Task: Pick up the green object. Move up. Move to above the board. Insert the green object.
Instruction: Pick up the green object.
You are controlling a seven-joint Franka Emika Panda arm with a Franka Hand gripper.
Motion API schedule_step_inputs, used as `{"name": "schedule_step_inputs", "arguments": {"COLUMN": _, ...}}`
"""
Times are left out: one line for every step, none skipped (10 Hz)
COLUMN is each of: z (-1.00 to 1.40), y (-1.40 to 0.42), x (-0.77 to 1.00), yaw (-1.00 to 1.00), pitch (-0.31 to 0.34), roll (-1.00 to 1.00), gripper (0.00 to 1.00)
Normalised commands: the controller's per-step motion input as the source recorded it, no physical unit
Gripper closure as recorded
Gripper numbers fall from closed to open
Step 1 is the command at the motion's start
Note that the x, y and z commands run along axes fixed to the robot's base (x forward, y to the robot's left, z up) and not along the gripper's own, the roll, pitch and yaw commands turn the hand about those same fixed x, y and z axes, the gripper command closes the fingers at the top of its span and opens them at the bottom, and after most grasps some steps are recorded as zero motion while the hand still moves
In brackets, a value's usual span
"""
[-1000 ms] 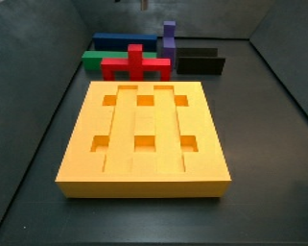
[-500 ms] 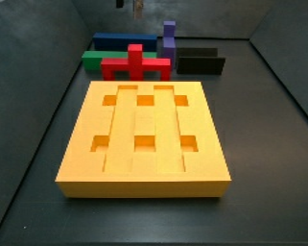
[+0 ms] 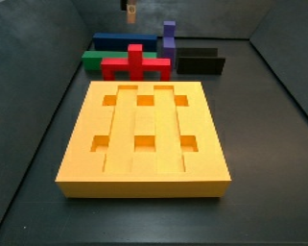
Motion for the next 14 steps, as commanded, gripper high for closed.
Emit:
{"name": "schedule_step_inputs", "arguments": {"z": -0.06, "y": -0.41, "x": 0.00, "yaw": -0.80, "pitch": 0.007, "roll": 0.08, "gripper": 0.00}}
{"name": "schedule_step_inputs", "arguments": {"z": -0.17, "y": -0.52, "x": 0.00, "yaw": -0.72, "pitch": 0.000, "roll": 0.07, "gripper": 0.00}}
{"name": "schedule_step_inputs", "arguments": {"z": -0.28, "y": -0.43, "x": -0.16, "yaw": -0.61, "pitch": 0.000, "roll": 0.07, "gripper": 0.00}}
{"name": "schedule_step_inputs", "arguments": {"z": -0.27, "y": -0.48, "x": -0.08, "yaw": -0.40, "pitch": 0.000, "roll": 0.15, "gripper": 0.00}}
{"name": "schedule_step_inputs", "arguments": {"z": -0.44, "y": -0.19, "x": 0.01, "yaw": -0.12, "pitch": 0.004, "roll": 0.11, "gripper": 0.00}}
{"name": "schedule_step_inputs", "arguments": {"z": -0.61, "y": 0.00, "x": -0.07, "yaw": -0.11, "pitch": -0.010, "roll": 0.00, "gripper": 0.00}}
{"name": "schedule_step_inputs", "arguments": {"z": -0.55, "y": 0.00, "x": -0.15, "yaw": -0.11, "pitch": -0.029, "roll": -0.03, "gripper": 0.00}}
{"name": "schedule_step_inputs", "arguments": {"z": -0.47, "y": 0.00, "x": -0.13, "yaw": -0.09, "pitch": -0.027, "roll": -0.07, "gripper": 0.00}}
{"name": "schedule_step_inputs", "arguments": {"z": -0.50, "y": 0.00, "x": -0.15, "yaw": -0.07, "pitch": -0.051, "roll": -0.11, "gripper": 0.00}}
{"name": "schedule_step_inputs", "arguments": {"z": -0.52, "y": 0.00, "x": -0.20, "yaw": -0.05, "pitch": -0.087, "roll": -0.17, "gripper": 0.00}}
{"name": "schedule_step_inputs", "arguments": {"z": -0.35, "y": 0.02, "x": -0.18, "yaw": -0.05, "pitch": -0.056, "roll": -0.11, "gripper": 0.00}}
{"name": "schedule_step_inputs", "arguments": {"z": -0.13, "y": 0.13, "x": -0.04, "yaw": -0.04, "pitch": 0.000, "roll": -0.06, "gripper": 0.00}}
{"name": "schedule_step_inputs", "arguments": {"z": -0.18, "y": 0.13, "x": -0.02, "yaw": -0.03, "pitch": 0.000, "roll": -0.05, "gripper": 0.00}}
{"name": "schedule_step_inputs", "arguments": {"z": -0.27, "y": 0.11, "x": 0.00, "yaw": -0.03, "pitch": 0.000, "roll": -0.01, "gripper": 0.00}}
